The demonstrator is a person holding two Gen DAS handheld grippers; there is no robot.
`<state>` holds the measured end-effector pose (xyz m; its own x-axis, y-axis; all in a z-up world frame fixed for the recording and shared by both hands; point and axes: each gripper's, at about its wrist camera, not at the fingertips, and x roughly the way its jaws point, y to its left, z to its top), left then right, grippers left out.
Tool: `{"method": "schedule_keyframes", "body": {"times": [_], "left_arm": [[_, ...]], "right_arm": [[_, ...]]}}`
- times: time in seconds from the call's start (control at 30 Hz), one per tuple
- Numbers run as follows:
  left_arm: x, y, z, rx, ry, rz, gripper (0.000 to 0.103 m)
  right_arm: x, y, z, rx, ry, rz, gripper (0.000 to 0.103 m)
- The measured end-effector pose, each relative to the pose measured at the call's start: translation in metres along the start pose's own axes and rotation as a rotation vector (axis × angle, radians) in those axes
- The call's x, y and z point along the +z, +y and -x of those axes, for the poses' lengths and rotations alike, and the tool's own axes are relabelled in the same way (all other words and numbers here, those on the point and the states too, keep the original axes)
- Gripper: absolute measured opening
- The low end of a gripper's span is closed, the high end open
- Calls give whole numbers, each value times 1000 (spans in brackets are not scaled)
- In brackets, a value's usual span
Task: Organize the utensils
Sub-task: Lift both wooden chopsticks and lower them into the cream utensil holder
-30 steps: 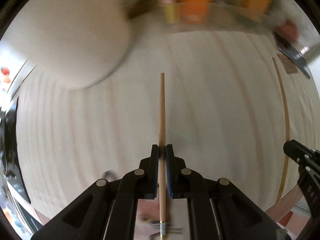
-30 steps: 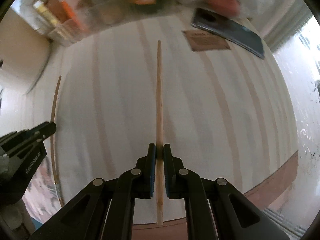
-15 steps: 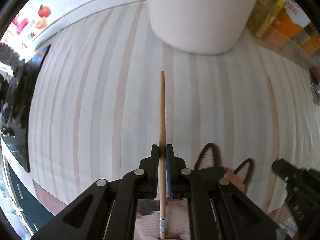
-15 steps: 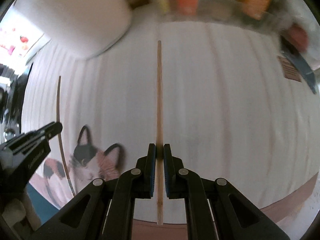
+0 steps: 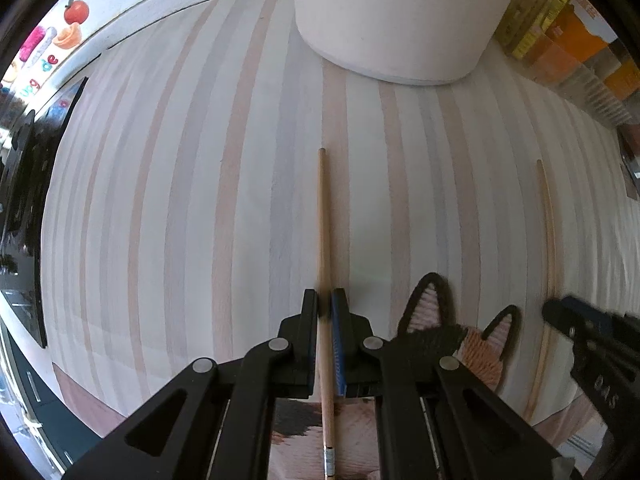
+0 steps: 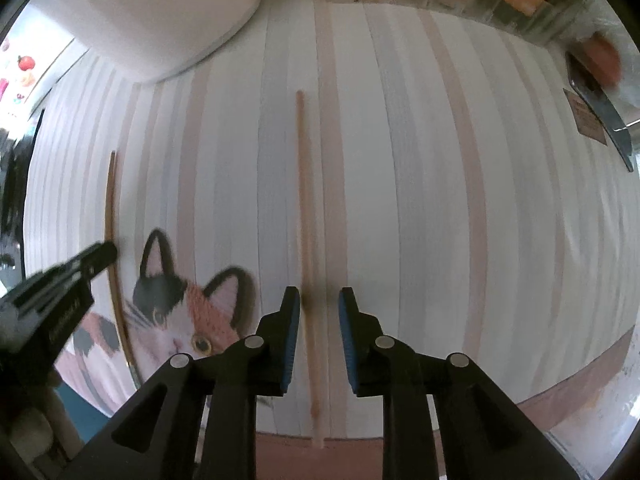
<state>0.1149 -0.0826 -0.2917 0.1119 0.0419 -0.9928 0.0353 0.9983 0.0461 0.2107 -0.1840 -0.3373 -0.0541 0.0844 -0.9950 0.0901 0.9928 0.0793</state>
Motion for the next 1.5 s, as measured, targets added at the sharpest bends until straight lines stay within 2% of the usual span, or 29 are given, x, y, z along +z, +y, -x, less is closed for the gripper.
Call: {"method": "schedule_keyframes", "body": {"times": [0.13,0.17,0.2,0.23,0.33,0.47,0.53,0.67,0.93,1.03,1.17,1.5], "left_arm": [[11,-1,-2,3,-1,-9,5],[16,-5,-6,3,-1,-9,5],[16,-6,-6,2,-2,-10,5],[18,-7,-6,1,-3,-11,5],[21,-5,-7,-3,-3,-11,5],[22,-3,-7,-5,-3,-11,5],[22,-3,-7,-6,-2,-11,5],[23,-1,-8,-9,0,-15,5],[28,-1,-10,-14,20,-17,5],[29,1,-8,-31,19,-13,4],[28,4,11,-43,-28,-19,4],[35,29,79,-89,-183,19,4]], "right_arm": [[13,12,-2,-50,-18,29,21],[15,22,1,-68,-25,40,18],[13,30,2,-89,-29,46,10],[14,35,3,-105,-29,54,8],[12,56,0,-103,2,67,8],[16,57,5,-117,14,84,8],[14,73,-2,-121,23,74,8],[35,79,-11,-144,27,86,9],[46,100,-23,-154,22,82,10],[43,96,-17,-139,-2,54,8],[39,92,2,-69,-50,27,8],[41,102,61,53,-197,11,8]]}}
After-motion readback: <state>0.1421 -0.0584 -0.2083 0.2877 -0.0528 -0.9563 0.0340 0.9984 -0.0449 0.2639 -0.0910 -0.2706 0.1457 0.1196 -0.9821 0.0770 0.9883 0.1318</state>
